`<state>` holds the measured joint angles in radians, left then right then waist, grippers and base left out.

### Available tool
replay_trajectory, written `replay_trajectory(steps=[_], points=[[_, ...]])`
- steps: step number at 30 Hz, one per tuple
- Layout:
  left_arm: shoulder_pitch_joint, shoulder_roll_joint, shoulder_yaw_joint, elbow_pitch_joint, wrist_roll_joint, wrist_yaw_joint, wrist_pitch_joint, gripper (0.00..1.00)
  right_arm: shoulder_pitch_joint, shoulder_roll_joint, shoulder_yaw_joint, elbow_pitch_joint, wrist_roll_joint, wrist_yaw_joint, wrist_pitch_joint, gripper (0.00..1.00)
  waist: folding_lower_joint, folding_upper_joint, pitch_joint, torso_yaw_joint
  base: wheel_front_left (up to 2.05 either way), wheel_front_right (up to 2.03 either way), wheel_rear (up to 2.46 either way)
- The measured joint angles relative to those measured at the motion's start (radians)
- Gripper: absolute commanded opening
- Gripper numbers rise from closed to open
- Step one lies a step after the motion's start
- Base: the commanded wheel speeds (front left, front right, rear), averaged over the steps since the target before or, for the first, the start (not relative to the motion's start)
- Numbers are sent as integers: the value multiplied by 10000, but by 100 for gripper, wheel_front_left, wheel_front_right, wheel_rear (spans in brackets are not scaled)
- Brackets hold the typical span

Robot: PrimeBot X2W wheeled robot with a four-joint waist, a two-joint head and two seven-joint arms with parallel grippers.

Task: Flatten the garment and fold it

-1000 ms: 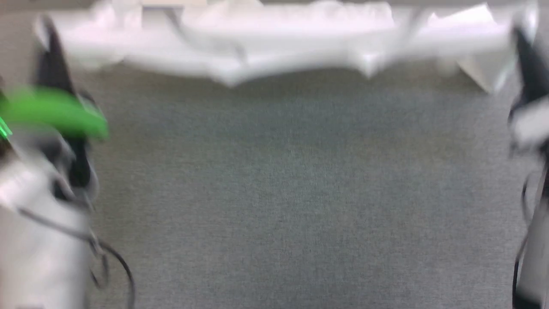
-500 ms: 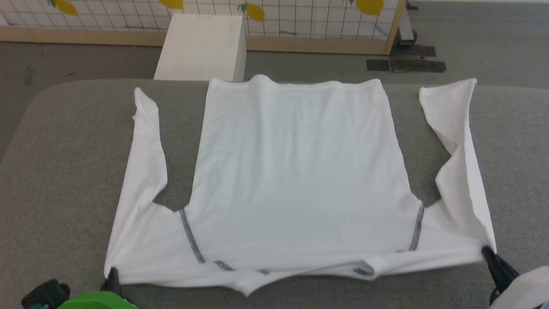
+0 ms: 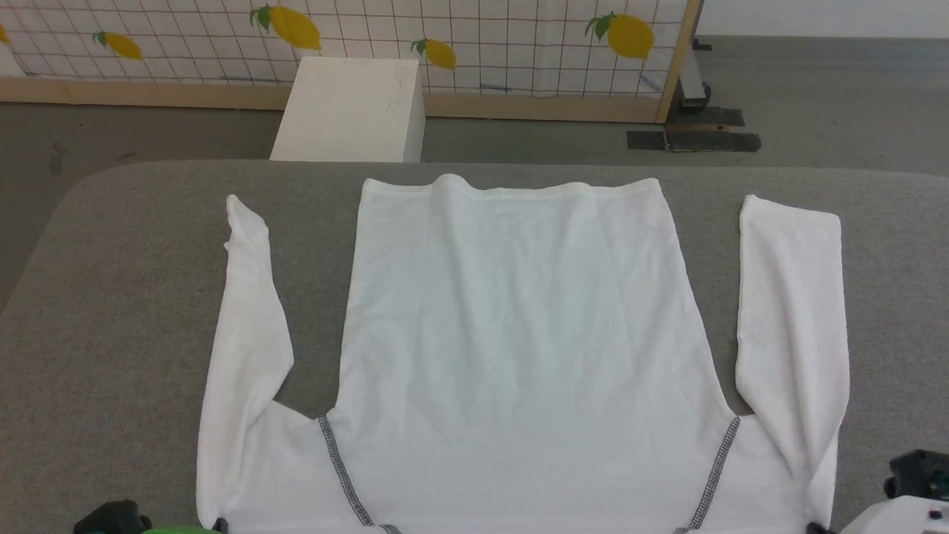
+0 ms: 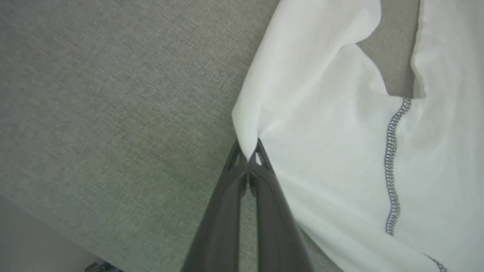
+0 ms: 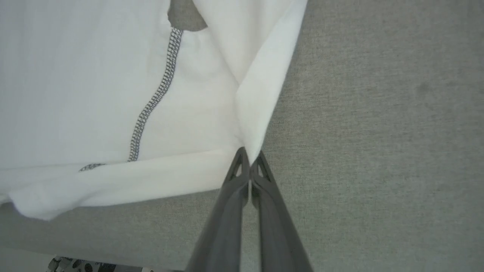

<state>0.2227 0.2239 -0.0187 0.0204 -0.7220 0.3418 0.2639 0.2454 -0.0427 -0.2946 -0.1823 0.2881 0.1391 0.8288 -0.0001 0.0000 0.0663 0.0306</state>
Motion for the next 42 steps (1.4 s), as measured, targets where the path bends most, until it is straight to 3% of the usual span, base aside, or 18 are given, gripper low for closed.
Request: replay_trajectory(steps=[1,2,3,7,12,15,19,21,26,32,42], points=[[-72,-40,-40,150,0,10,2,100,-15,-2,98,326,-19,0,-8,0,0,0,-1,-17,0,0,0],[-147,-69,-61,299,-15,10,4,100,-47,-13,190,617,-92,-2,-19,46,0,0,-3,-26,0,0,0],[-207,-86,-75,403,-31,10,35,100,-70,-21,253,813,-123,-2,-36,100,0,0,-6,-25,0,0,0],[-291,-17,130,518,-86,29,44,100,-206,-48,161,1030,109,-69,-393,100,0,0,-16,-50,0,0,0],[-377,479,750,-495,213,54,-1064,100,-618,-52,-1133,82,313,-69,-1106,100,0,0,61,-68,0,0,0],[-828,861,688,-1041,918,-566,-2500,100,-1496,-77,-1929,-286,226,-69,-1653,100,0,0,174,-101,0,0,0],[-1470,984,504,-1310,1707,-1267,-4447,100,-2876,-79,-2180,-151,61,-69,-1848,100,0,0,384,-179,0,0,0],[-1686,1055,251,-1315,2192,-1597,-4909,100,-3760,-79,-2203,163,-349,-69,-1868,100,0,0,555,-231,0,0,0],[-2348,991,-81,-1429,3168,-2079,-5172,100,-5922,-407,-1973,1475,-1177,-69,-1858,100,0,0,1145,-308,0,0,0],[-2902,508,102,-1831,3879,-2433,-5210,100,-8542,-1091,-1745,3741,-2084,-69,-1582,100,1,0,2198,-361,0,0,0],[-3446,-4,683,-2464,4399,-2961,-5210,100,-10639,-1916,-1680,5120,-3762,-69,-581,100,2,0,4002,-189,0,0,0]])
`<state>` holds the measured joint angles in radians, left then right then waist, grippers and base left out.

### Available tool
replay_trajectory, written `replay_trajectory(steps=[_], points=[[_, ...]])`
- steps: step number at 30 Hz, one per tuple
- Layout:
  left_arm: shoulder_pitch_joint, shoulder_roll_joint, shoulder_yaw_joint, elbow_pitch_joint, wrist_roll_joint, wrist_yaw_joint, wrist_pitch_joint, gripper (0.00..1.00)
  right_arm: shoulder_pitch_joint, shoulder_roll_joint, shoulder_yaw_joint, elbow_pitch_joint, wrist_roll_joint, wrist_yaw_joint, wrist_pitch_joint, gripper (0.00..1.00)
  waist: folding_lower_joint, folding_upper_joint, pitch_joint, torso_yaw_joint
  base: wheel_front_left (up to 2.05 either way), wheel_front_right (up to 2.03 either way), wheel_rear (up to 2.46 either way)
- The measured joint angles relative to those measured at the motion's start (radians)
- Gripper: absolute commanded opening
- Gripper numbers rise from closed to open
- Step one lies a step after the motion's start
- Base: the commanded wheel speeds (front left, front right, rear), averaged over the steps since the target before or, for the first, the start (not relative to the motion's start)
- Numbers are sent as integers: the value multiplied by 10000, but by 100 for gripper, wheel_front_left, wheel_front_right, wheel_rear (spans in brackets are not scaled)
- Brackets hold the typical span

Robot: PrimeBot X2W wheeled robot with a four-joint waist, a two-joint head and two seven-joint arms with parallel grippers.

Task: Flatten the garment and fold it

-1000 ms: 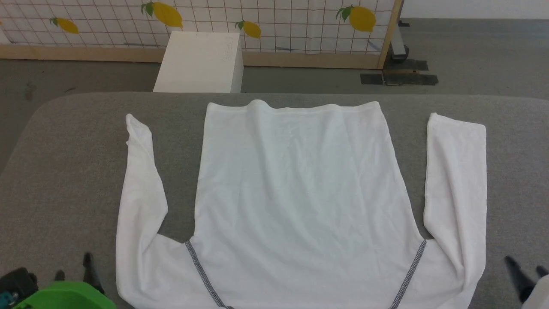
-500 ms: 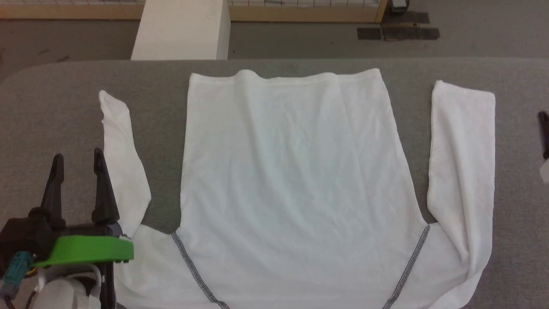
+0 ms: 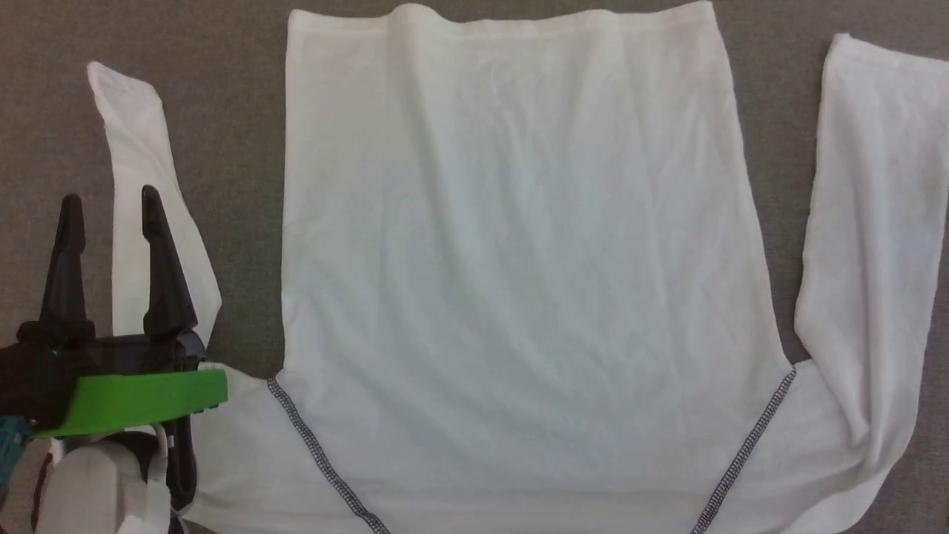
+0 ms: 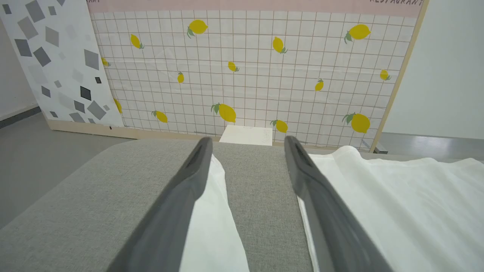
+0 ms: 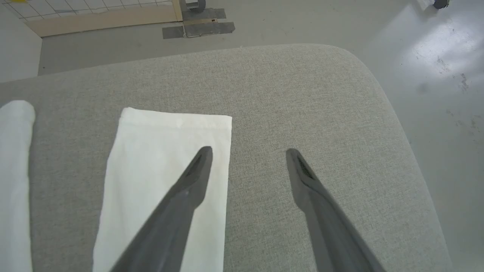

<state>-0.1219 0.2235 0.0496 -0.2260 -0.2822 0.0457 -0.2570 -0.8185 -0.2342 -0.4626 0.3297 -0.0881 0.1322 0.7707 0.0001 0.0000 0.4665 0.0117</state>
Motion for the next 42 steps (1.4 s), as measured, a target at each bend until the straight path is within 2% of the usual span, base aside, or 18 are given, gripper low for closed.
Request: replay_trajectory(steps=[4,12,13,14,15,18,22,26,34,42], points=[[-131,-153,127,-194,117,-167,0,100,-282,-130,79,65,-382,0,215,100,0,0,596,167,0,0,0],[-131,-499,399,-265,263,-464,0,100,-296,-163,525,222,-435,-2,322,100,0,0,1426,464,0,0,0],[-131,-552,428,-253,288,-508,0,100,-305,-167,499,222,-380,-4,424,85,0,0,1464,491,0,0,0],[-131,-608,453,-230,295,-554,0,100,-312,-199,495,213,-286,-6,529,18,0,0,1473,511,0,0,0],[-131,-656,476,-207,305,-585,0,100,-318,-217,456,203,-207,-4,583,0,0,0,1458,519,0,0,0],[-132,-761,560,-86,437,-715,0,100,-296,-173,261,169,117,2,612,0,0,0,1318,528,0,0,0],[-135,-988,642,81,541,-884,0,100,56,-320,-334,-217,702,2,-65,0,0,0,913,505,0,0,0],[-120,-1154,757,318,552,-982,0,100,887,-857,-702,-878,1634,2,-535,0,0,0,308,458,0,0,0],[349,-1407,1164,514,623,-1066,0,100,3516,-1998,-1707,-1944,3450,0,-1030,0,-1,0,-1165,287,0,0,0],[1167,-1553,1624,430,673,-1066,0,100,5563,-1967,-2625,-2951,3831,0,-842,0,-2,0,-2478,7,0,0,0]])
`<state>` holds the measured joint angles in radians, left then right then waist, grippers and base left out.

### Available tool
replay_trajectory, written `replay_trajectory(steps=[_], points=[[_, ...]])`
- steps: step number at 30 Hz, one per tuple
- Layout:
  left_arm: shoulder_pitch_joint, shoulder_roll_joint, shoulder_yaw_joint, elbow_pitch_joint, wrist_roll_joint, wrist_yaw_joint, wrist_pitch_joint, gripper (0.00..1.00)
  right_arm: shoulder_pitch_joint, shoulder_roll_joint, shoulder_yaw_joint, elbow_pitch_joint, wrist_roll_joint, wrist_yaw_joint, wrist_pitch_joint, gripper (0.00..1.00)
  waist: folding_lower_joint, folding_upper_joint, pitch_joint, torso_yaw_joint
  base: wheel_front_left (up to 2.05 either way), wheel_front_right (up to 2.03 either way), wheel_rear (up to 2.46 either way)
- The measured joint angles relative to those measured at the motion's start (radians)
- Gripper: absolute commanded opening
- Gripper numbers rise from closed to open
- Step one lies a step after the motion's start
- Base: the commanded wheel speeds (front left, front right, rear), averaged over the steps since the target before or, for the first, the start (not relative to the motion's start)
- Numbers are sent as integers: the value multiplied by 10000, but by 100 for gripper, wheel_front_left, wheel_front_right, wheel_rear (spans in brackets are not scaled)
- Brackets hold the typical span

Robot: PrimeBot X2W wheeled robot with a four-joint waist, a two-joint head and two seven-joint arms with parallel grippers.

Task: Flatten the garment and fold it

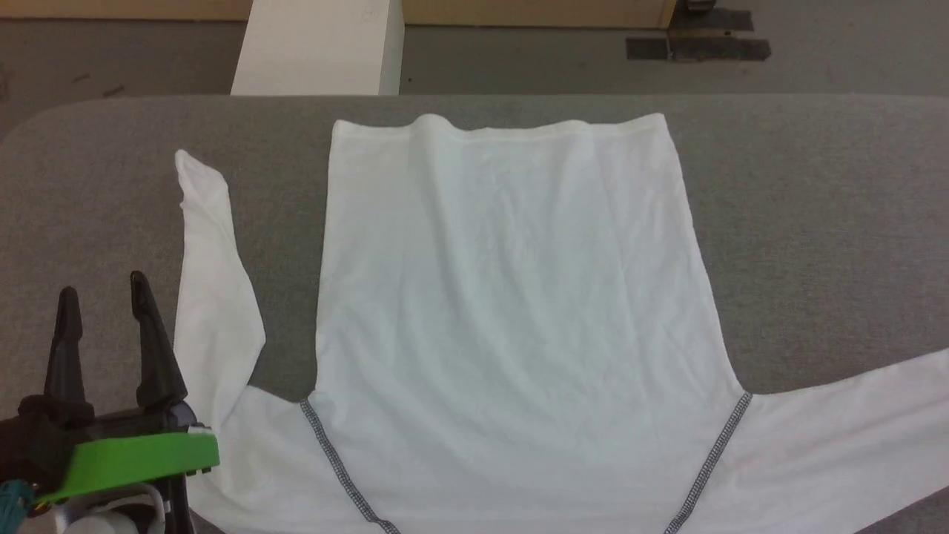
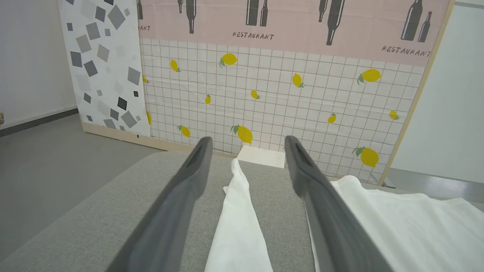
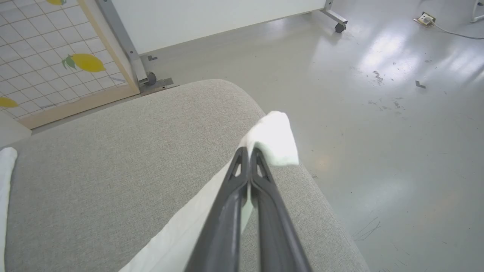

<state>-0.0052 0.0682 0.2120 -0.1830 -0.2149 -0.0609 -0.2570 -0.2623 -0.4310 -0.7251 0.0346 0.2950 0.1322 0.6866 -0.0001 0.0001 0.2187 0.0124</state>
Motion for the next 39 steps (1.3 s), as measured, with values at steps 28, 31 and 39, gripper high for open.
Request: replay_trajectory(steps=[28,31,39], points=[[464,-119,-194,119,38,4,-2,100,-757,3544,10583,-414,2109,0,-462,0,0,0,-1348,347,0,0,0],[454,-127,-336,190,27,0,-2,100,-1146,3662,11394,669,2161,-2,-807,0,0,0,-1290,604,0,0,0],[454,-132,-420,506,25,46,-2,100,-1806,3779,14142,2759,2700,0,-1143,0,0,0,-1078,1265,0,0,0]])
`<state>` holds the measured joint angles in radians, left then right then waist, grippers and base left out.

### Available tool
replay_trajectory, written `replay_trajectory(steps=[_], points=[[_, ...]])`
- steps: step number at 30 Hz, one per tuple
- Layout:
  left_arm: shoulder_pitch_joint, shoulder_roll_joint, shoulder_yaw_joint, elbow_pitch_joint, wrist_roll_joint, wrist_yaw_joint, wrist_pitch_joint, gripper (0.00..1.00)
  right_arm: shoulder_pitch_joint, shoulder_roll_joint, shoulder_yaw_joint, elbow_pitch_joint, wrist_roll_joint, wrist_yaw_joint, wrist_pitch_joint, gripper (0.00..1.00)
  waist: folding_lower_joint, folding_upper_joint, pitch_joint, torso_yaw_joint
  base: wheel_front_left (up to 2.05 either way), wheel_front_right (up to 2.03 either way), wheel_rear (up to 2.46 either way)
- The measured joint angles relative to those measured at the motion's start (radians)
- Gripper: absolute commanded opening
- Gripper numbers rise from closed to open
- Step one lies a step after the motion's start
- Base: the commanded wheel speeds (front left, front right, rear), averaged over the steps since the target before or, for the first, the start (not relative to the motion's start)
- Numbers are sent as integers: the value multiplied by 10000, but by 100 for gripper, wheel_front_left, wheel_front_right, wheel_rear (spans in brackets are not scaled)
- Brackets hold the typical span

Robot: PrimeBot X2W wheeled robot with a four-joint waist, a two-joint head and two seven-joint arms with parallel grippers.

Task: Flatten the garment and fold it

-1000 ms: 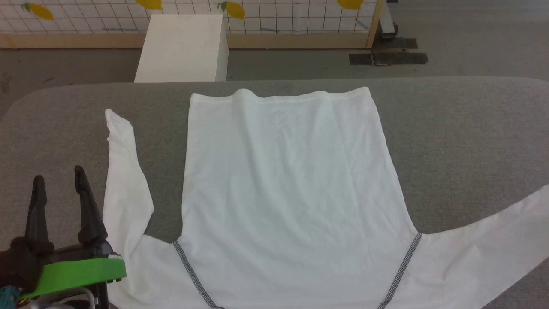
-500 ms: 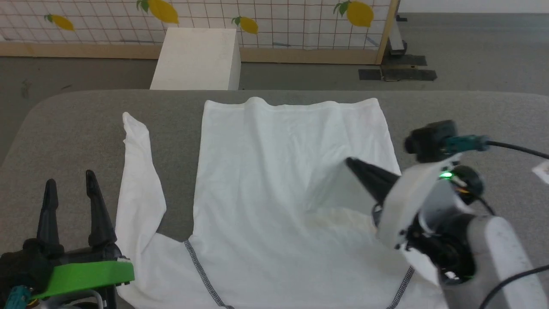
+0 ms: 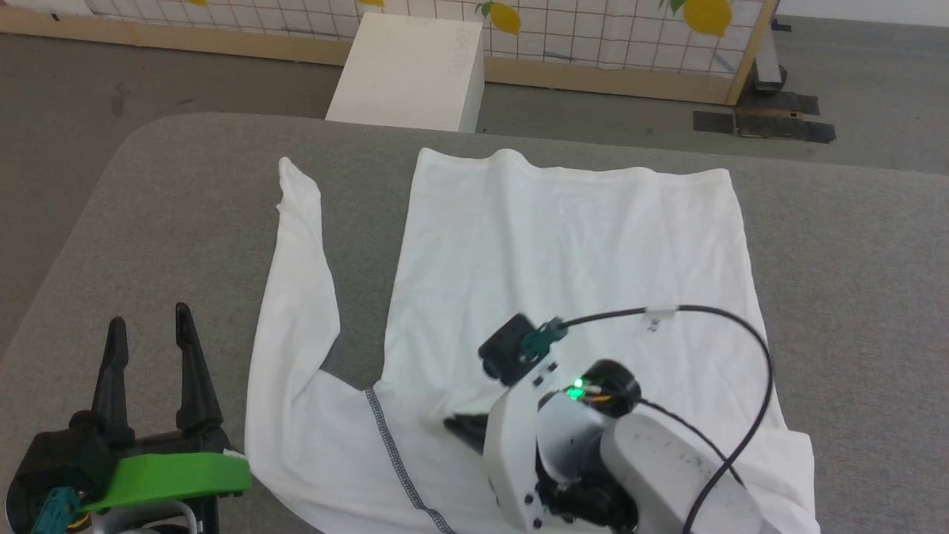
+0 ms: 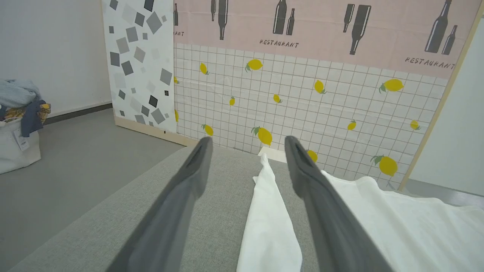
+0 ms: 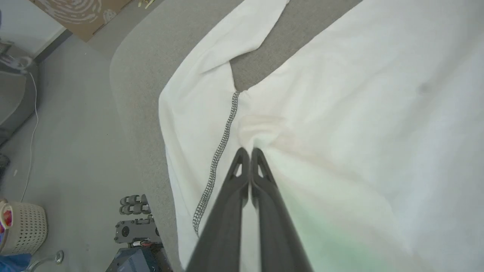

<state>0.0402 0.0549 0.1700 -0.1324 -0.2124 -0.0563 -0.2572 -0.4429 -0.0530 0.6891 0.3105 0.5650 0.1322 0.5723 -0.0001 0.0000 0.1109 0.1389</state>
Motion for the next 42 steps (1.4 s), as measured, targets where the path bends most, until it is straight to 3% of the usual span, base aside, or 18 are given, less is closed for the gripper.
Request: replay_trajectory(steps=[3,4,5,6,9,13,19,22,26,31,37,42], points=[[0,0,-27,109,-42,4,0,100,-58,17,968,525,257,-2,125,0,0,0,84,116,0,0,0],[0,0,-36,146,-65,17,0,100,-68,21,1141,635,408,0,71,23,0,0,106,131,0,0,0],[-1,0,-56,196,-77,42,0,100,-78,21,1221,709,604,-2,-54,87,0,0,111,130,0,0,0],[-1,0,-71,228,-79,46,0,100,-95,17,1254,742,702,-2,-155,100,0,0,108,119,0,0,0],[0,0,-86,299,-79,56,0,100,-261,36,1034,706,1139,0,-685,100,0,0,68,7,0,0,0],[0,-2,-65,366,-71,56,0,100,-508,-4,-500,207,1281,0,-1862,100,0,0,-46,-200,0,0,0],[1,10,40,449,-56,56,0,100,-192,-656,-4146,-1020,-58,-2,-3977,100,0,0,-189,-617,0,0,0],[1,10,71,481,-50,56,0,100,601,-579,-6054,-1626,-757,-2,-4878,100,0,0,-235,-825,0,0,0],[-7,13,27,550,6,54,0,100,1684,-410,-7649,-2401,-1787,-2,-5797,100,0,0,-210,-1077,0,0,0],[-121,19,-90,752,17,54,0,100,2800,-230,-8688,-3068,-3080,-2,-6706,100,0,0,-12,-1205,0,0,0],[-1099,157,-213,1467,-236,-100,362,100,3575,0,-9442,-3392,-3181,-2,-7020,100,1,0,337,-1200,0,0,0],[-3281,995,-192,2711,-892,-397,1597,100,3612,6,-9620,-3703,-2976,-2,-7047,100,1,0,854,-1131,0,0,0]])
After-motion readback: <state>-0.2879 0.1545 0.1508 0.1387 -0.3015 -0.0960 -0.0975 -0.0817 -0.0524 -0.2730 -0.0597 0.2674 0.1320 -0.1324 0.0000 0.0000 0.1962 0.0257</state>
